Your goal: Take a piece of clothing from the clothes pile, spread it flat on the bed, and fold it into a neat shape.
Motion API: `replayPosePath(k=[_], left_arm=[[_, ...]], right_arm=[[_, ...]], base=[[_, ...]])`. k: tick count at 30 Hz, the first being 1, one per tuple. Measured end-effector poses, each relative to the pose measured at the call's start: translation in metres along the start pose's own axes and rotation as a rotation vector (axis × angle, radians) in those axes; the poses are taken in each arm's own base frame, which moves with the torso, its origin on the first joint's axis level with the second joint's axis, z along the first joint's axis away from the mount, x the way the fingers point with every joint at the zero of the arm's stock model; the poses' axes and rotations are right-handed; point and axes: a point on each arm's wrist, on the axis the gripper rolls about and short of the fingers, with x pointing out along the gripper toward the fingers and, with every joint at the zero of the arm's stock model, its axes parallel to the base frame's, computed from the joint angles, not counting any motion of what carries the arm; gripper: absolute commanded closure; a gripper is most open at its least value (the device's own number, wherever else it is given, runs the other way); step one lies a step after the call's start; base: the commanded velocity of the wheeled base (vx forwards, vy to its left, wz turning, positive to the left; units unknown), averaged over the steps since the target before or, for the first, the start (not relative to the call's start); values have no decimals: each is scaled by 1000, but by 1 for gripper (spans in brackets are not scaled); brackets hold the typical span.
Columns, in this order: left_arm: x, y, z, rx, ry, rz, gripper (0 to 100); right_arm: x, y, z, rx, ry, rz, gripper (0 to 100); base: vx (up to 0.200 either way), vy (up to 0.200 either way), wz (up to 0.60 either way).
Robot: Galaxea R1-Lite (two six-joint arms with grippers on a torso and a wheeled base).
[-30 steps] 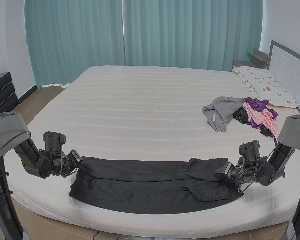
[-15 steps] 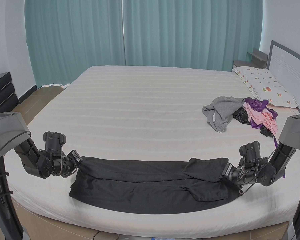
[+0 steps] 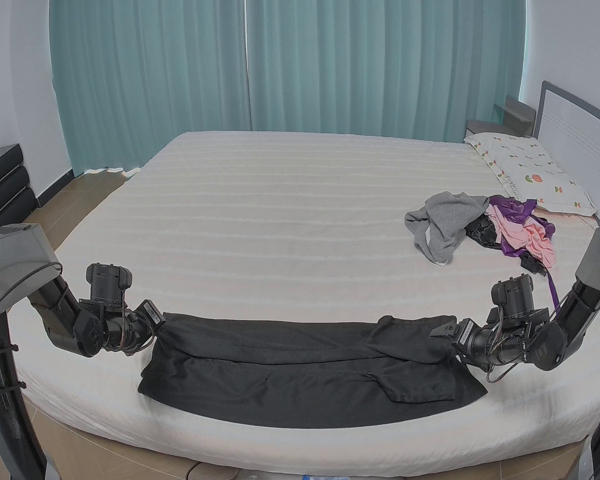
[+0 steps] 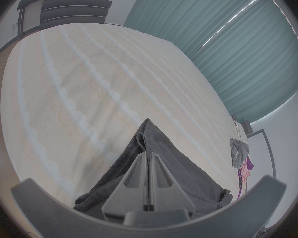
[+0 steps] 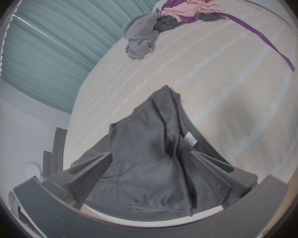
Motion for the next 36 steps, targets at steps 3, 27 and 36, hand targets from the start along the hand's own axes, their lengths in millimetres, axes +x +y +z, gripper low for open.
replayPosePath(k=[3,27,36], left_arm=[[0,0,0,0,-1,-1,100],[0,-1,0,2,-1,-4,100],[-1,-2,0,4,-2,-7,100]], right_arm=[[-10,7,-1,-9,-10,31,0],[32,13,-3,53,-11,-11,100],[36,9,-5,57,3,-38,100]], base=[[0,0,0],[0,0,0],[0,0,0]])
